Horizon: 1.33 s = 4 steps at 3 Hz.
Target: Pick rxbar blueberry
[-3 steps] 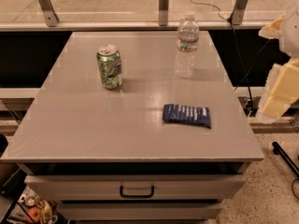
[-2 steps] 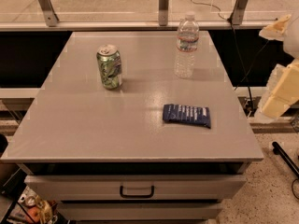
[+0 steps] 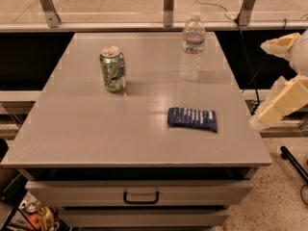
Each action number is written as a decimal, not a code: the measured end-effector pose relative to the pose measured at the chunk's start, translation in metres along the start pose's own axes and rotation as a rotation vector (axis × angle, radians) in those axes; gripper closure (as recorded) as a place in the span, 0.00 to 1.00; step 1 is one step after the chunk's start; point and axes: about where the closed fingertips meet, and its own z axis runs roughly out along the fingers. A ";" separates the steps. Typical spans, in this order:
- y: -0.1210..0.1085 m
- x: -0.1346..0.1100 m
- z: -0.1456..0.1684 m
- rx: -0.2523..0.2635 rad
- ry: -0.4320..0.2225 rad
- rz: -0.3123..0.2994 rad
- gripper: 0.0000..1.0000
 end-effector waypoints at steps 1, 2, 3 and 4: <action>-0.001 -0.001 0.021 0.005 -0.097 0.014 0.00; -0.002 0.002 0.049 0.017 -0.193 0.021 0.00; -0.005 0.008 0.078 0.035 -0.282 0.022 0.00; -0.008 0.014 0.101 0.026 -0.351 0.033 0.00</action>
Offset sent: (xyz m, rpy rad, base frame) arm 0.0376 0.0288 -0.0699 0.2944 -0.1318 0.0327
